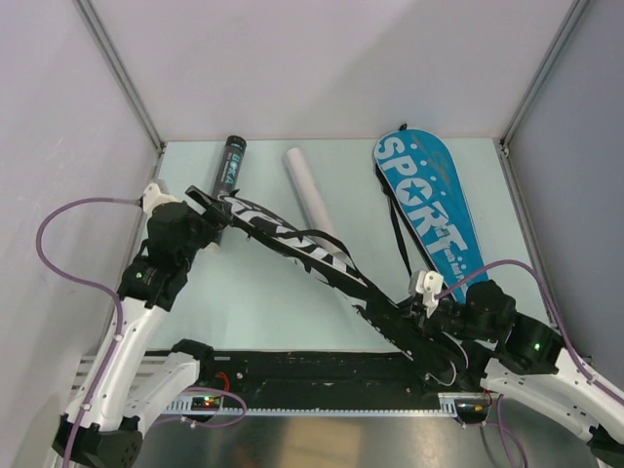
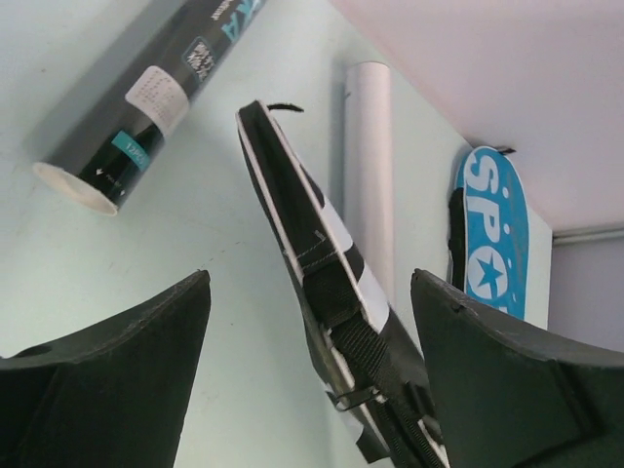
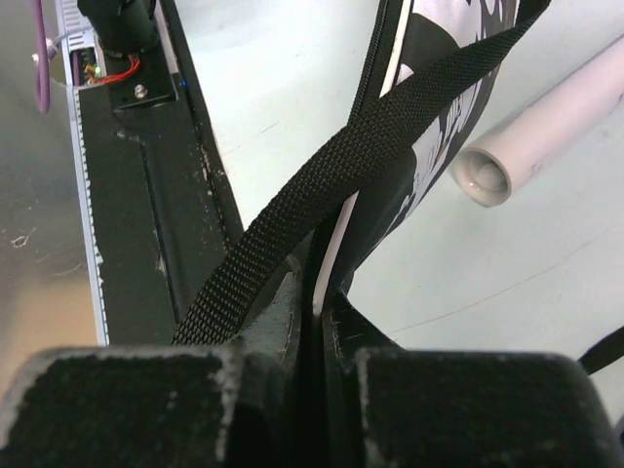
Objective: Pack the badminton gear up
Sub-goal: Zip the racket bag at the center of the board.
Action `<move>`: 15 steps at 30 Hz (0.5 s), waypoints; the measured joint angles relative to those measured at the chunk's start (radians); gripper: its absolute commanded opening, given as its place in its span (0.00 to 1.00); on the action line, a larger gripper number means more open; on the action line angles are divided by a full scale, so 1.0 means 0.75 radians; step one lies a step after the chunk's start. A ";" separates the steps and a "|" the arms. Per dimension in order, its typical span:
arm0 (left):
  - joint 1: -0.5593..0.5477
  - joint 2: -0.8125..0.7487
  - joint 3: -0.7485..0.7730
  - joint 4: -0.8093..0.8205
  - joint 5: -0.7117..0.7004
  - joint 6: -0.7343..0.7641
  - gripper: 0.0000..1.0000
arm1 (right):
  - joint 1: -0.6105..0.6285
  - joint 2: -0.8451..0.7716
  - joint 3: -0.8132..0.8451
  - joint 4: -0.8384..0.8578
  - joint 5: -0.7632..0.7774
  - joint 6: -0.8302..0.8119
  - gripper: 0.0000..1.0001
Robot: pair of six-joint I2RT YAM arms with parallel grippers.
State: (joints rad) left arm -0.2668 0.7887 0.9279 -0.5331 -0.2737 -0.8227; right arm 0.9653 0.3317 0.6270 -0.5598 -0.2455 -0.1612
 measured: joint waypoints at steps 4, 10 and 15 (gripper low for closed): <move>0.035 0.045 0.000 -0.030 -0.009 -0.061 0.85 | -0.001 -0.005 -0.045 0.001 -0.038 -0.001 0.00; 0.097 0.107 -0.018 -0.049 0.026 -0.103 0.81 | -0.002 -0.013 -0.107 0.018 -0.092 -0.008 0.00; 0.140 0.123 -0.076 -0.057 0.076 -0.118 0.79 | -0.016 -0.016 -0.130 0.050 -0.110 -0.012 0.00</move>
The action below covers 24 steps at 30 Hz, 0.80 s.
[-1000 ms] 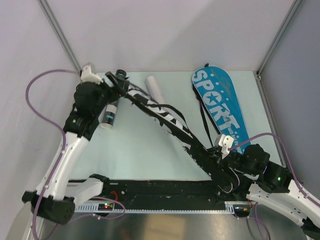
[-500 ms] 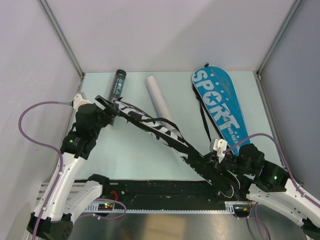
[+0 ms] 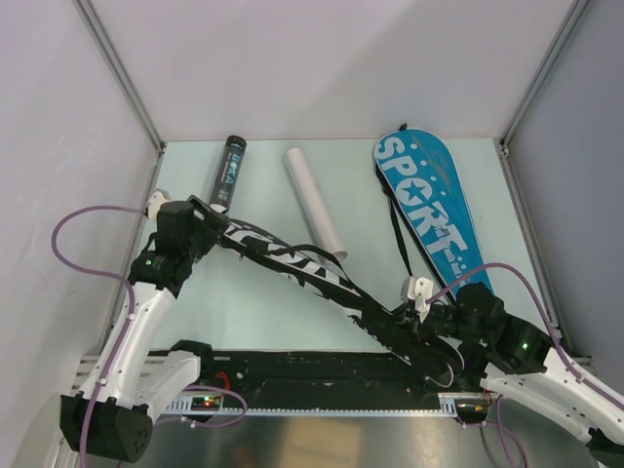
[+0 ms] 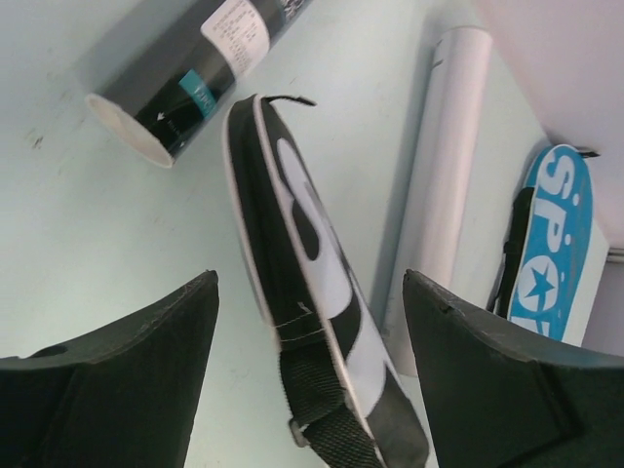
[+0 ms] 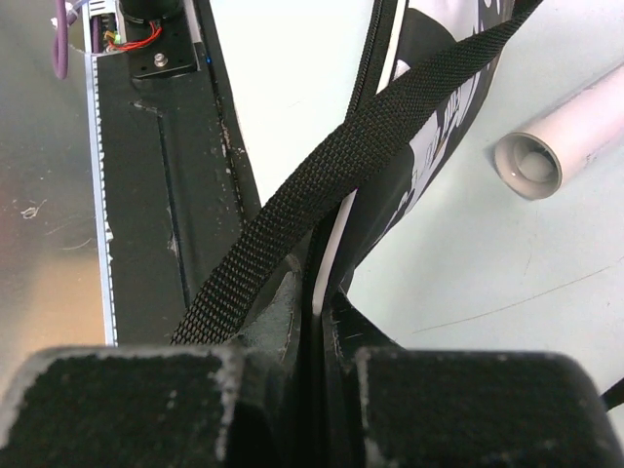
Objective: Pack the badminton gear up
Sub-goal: Zip the racket bag at the center of the board.
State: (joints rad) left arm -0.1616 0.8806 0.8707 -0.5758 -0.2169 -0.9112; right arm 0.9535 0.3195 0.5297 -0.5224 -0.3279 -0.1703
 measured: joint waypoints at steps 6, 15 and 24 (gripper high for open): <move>0.028 0.040 -0.020 -0.025 0.005 -0.003 0.80 | -0.035 0.001 -0.013 0.027 -0.030 -0.005 0.00; 0.034 0.145 -0.020 -0.027 0.038 -0.058 0.50 | -0.068 0.009 -0.035 0.059 -0.097 -0.004 0.04; 0.048 0.180 -0.019 -0.038 0.089 -0.185 0.00 | -0.075 -0.005 -0.046 0.134 -0.003 0.092 0.43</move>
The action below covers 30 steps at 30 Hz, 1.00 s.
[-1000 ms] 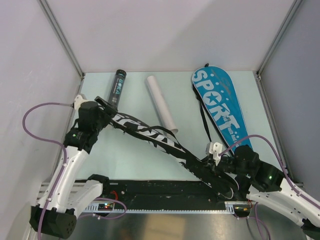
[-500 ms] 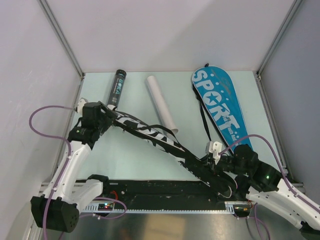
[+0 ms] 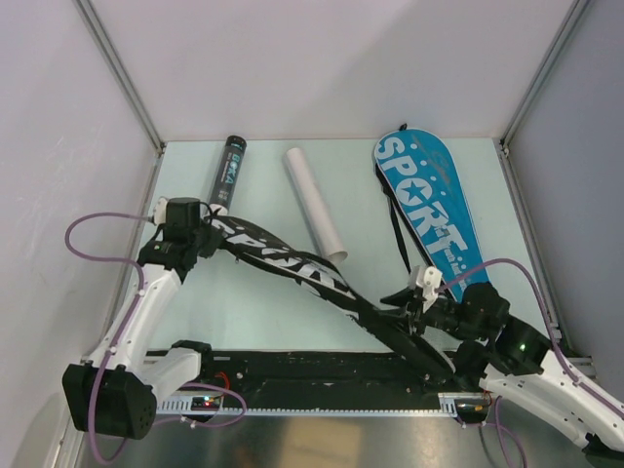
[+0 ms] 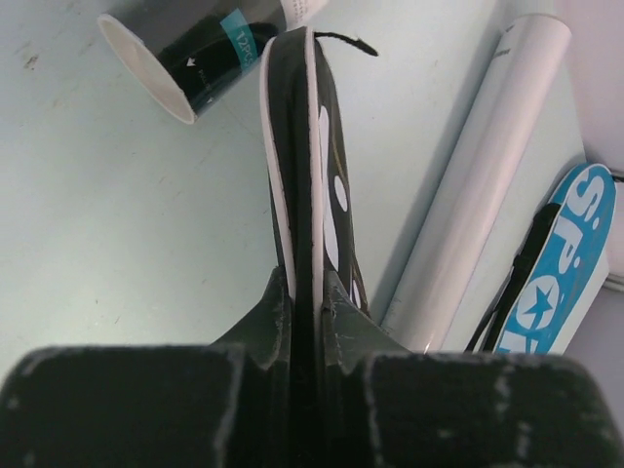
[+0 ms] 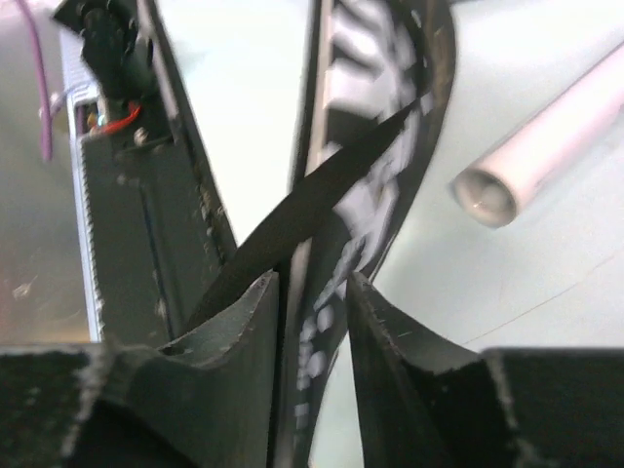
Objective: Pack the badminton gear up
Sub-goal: Zip the racket bag at the center of the board.
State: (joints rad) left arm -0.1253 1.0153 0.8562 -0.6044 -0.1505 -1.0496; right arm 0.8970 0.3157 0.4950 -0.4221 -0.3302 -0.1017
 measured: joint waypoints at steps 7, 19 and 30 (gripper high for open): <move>0.006 0.028 0.001 -0.021 -0.002 -0.105 0.00 | -0.004 0.014 0.153 0.065 0.357 0.376 0.46; 0.002 0.037 0.019 -0.146 -0.026 -0.352 0.00 | 0.224 0.590 0.426 0.299 0.739 0.903 0.40; -0.002 0.039 0.095 -0.277 -0.041 -0.467 0.00 | 0.565 1.158 0.427 0.815 0.956 0.696 0.39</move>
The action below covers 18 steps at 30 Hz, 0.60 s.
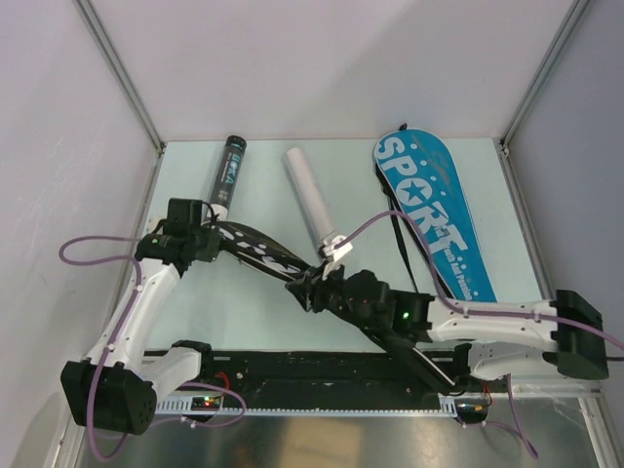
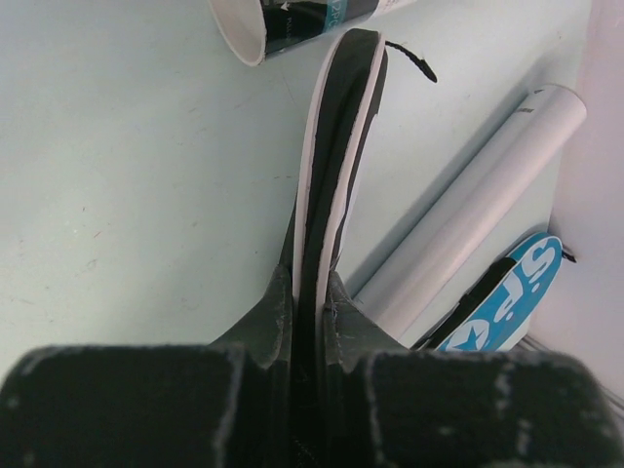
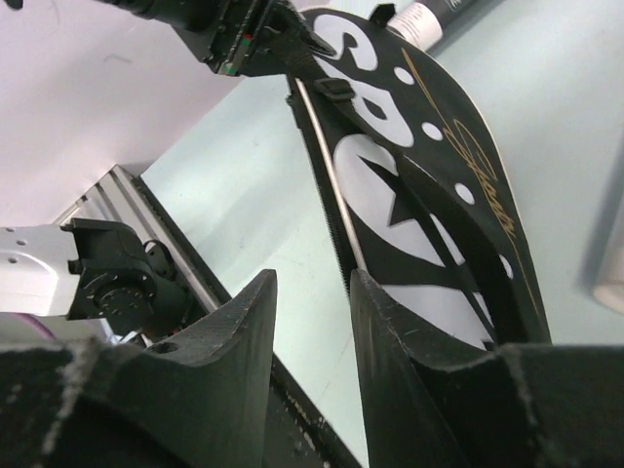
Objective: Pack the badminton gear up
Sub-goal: Zip the racket bag at the center of the board.
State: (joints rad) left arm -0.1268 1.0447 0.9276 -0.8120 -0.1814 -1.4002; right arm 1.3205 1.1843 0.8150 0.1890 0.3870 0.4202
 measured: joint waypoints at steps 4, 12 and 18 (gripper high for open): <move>0.000 -0.004 0.001 -0.021 -0.003 -0.046 0.00 | 0.075 0.146 0.000 0.201 0.067 -0.137 0.36; 0.000 -0.015 0.001 -0.040 -0.001 -0.096 0.00 | 0.108 0.396 0.001 0.559 0.055 -0.263 0.37; 0.000 -0.014 0.001 -0.044 0.002 -0.115 0.00 | 0.100 0.594 0.050 0.732 0.061 -0.267 0.47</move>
State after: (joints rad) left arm -0.1268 1.0340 0.9279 -0.8448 -0.1802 -1.4864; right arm 1.3956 1.6295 0.8524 0.7383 0.4328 0.2199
